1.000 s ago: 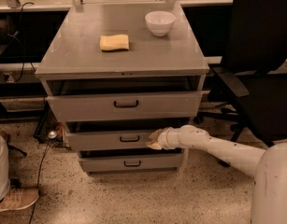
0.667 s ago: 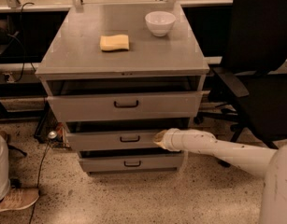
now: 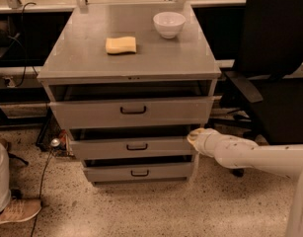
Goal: Close middle drawer
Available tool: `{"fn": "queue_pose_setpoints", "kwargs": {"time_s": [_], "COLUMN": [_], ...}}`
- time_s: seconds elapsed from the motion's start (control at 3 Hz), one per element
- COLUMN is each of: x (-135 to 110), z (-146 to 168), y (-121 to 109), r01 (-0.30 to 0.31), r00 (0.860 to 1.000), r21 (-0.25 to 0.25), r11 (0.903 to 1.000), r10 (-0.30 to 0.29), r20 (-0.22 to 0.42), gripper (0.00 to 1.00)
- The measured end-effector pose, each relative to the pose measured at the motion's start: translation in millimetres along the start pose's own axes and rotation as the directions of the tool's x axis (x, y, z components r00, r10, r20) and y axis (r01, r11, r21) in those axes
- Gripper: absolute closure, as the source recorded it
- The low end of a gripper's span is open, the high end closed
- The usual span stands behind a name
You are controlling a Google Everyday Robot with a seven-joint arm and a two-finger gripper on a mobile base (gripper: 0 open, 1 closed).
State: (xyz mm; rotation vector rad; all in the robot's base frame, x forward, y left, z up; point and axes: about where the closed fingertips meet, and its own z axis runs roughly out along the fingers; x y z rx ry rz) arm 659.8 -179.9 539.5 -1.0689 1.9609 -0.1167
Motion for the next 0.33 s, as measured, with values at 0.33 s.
{"fn": "queue_pose_setpoints", "kwargs": {"time_s": [0.33], "x": [15.9], "z": [-53.6], "y": [-21.4], "r01": [-0.021], "r00": [1.000], "r21": [0.125], "r11": [0.9920], "r10": [0.020], "r20": [0.006], "gripper": [1.00]}}
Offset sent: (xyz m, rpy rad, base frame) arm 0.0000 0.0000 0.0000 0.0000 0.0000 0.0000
